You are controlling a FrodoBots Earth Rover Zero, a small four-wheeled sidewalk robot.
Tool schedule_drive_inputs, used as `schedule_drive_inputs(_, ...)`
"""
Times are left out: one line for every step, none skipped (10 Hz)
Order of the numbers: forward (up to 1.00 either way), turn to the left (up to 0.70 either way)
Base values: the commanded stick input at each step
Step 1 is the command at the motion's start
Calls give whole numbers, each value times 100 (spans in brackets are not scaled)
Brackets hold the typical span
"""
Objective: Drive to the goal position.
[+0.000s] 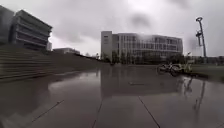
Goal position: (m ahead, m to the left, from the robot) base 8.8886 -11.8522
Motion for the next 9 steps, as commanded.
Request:
schedule_drive_inputs(39, 0)
schedule_drive_inputs(0, 0)
schedule_drive_inputs(0, 0)
schedule_drive_inputs(0, 0)
schedule_drive_inputs(0, 0)
schedule_drive_inputs(0, 0)
schedule_drive_inputs(0, 0)
schedule_drive_inputs(0, 0)
schedule_drive_inputs(0, 0)
